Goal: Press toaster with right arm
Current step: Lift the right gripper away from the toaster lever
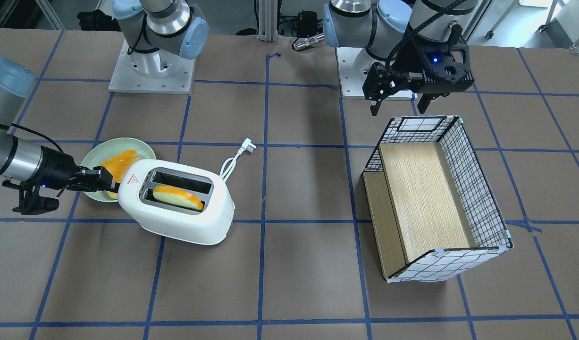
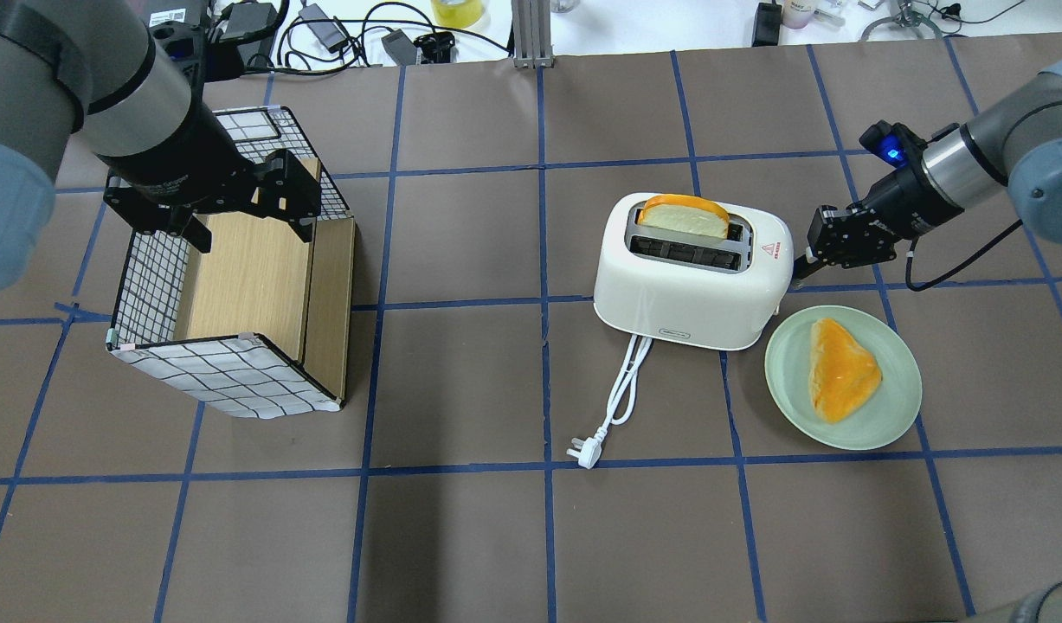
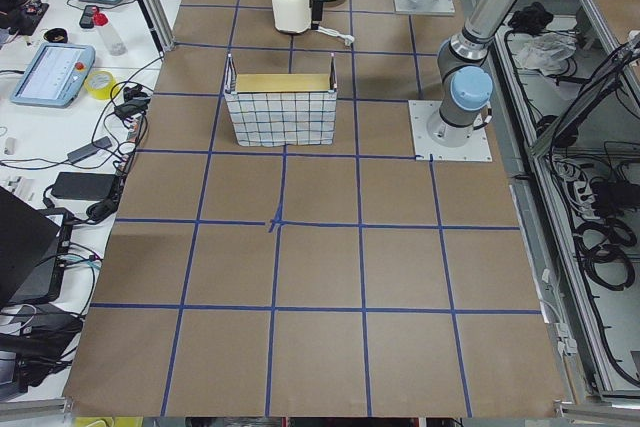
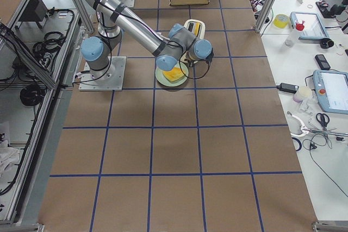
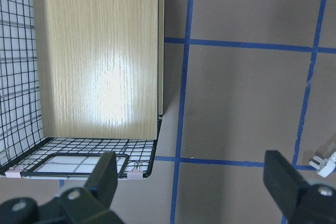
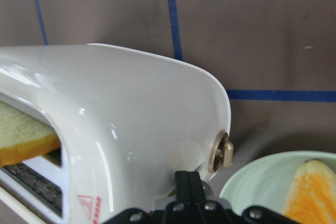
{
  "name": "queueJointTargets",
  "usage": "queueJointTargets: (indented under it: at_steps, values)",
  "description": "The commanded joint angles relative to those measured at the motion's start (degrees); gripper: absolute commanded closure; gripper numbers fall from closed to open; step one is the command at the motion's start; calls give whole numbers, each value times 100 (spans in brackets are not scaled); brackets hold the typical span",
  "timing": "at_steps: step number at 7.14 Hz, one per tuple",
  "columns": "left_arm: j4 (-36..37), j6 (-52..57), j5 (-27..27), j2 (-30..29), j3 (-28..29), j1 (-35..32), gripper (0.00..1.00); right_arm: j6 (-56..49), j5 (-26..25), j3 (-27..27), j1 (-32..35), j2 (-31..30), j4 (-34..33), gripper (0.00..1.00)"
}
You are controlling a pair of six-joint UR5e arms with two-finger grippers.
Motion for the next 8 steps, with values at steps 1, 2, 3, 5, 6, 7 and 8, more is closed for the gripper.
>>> queueJointTargets:
  at_steps: [1, 2, 3, 5, 6, 7, 8]
  values:
    - [0, 0, 4, 0, 0, 0, 0, 239, -22, -274, 92, -314, 140, 100]
    - [0, 0, 4, 0, 0, 0, 0, 256, -110, -379, 92, -577, 315, 99]
    - [0, 0, 4, 0, 0, 0, 0, 395, -406, -494, 92, -840, 360, 88]
    - [0, 0, -5, 0, 0, 0, 0, 432, -1179, -643, 100, -1359, 343, 43]
    - [0, 0, -5, 0, 0, 0, 0, 432, -1522, -775, 100, -1544, 343, 20]
    - [0, 0, 4, 0, 0, 0, 0, 432, -1874, -915, 100, -1633, 343, 0]
    - [0, 0, 4, 0, 0, 0, 0, 589, -2086, -1047, 109, -1669, 360, 0]
